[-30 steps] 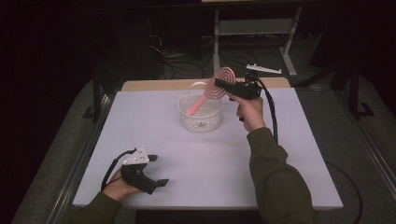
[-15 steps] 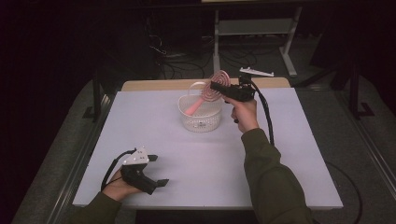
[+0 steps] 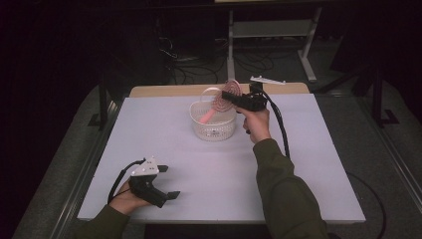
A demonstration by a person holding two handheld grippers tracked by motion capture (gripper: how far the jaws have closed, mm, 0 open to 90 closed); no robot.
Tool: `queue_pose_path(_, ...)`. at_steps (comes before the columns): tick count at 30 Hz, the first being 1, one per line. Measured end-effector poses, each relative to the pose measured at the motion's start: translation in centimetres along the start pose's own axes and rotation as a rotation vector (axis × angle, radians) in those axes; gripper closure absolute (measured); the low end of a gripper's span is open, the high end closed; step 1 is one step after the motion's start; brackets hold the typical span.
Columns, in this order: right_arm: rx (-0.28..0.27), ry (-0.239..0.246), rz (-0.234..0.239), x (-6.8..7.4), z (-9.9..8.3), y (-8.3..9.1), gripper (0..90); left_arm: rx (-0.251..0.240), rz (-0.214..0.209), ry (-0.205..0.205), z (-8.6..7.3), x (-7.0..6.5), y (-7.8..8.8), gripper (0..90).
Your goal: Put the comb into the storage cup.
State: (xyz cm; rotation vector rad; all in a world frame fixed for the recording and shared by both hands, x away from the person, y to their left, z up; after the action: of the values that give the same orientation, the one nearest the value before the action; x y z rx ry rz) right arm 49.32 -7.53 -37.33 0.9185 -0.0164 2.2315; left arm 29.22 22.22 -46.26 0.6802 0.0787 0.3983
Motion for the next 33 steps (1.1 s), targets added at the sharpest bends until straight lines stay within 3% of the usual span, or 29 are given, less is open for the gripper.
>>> queue_pose_path(17, 0.007, -0.006, -0.027, -0.5, -1.1, -0.9, 62.9, -0.002, -0.001, 0.001, 0.0, 0.0, 0.0, 0.0)
queue_pose_path(33, -0.005, -0.021, -0.035, -1.0, -1.6, -0.4, 62.0, 0.001, -0.003, -0.001, 0.0, -0.1, 0.0, 0.0)
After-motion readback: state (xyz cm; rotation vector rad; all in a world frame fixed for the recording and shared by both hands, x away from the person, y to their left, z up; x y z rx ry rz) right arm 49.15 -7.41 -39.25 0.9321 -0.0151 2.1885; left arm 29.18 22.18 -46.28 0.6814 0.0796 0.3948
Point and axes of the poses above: each handheld gripper's, and its own axes: y roughly backward along the jaws, z roughly out of its top, x roughly to its left, the point moved 4 cm from there along -y, roughly forward along the jaws, and after that the axes turned 10 degrees about -y, right-handed, at the moved point
